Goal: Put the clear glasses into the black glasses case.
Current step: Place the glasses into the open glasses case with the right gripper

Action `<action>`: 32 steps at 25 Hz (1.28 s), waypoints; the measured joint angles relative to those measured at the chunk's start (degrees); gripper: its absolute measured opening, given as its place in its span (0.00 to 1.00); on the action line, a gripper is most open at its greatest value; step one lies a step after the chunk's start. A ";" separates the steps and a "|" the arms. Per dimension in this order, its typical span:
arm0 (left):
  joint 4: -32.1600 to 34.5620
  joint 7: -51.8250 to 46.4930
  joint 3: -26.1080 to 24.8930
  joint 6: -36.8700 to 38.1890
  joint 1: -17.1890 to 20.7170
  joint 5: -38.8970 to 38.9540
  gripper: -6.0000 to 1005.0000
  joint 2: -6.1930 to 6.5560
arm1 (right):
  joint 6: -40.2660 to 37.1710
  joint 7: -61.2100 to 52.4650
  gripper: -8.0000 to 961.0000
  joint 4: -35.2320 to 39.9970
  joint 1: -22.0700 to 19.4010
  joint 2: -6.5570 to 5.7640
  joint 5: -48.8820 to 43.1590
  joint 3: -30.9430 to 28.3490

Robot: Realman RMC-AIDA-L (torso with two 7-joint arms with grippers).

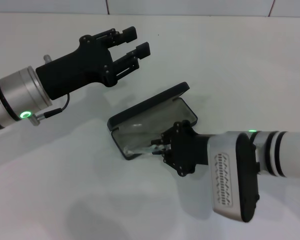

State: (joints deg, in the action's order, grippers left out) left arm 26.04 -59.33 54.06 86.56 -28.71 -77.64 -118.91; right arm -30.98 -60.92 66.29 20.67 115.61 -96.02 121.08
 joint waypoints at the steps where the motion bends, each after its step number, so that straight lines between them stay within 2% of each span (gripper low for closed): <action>1: -0.02 0.00 0.00 0.01 0.04 0.00 0.50 0.00 | -0.63 -0.07 0.13 2.78 -2.05 -0.04 -3.57 -0.43; 5: -0.13 -0.02 0.08 0.04 0.29 0.00 0.50 0.06 | 0.21 -0.09 0.13 5.71 -4.14 0.14 -8.32 -0.55; 10: -0.13 -0.04 0.09 0.07 0.47 -0.04 0.50 0.08 | 4.01 -0.06 0.14 6.71 -4.27 0.21 -12.65 -0.45; 20: -0.13 -0.06 -0.01 0.04 0.05 0.26 0.50 -0.37 | 6.20 0.41 0.15 5.92 -1.85 0.33 -21.22 0.59; 32: -0.14 0.44 -0.01 0.00 0.29 0.37 0.50 -0.45 | 13.81 0.33 0.16 2.03 0.27 0.53 -22.08 5.82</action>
State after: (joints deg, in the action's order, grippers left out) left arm 25.91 -58.89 54.05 86.57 -28.42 -77.27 -119.36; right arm -17.17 -60.59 68.33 20.94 116.14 -118.11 126.90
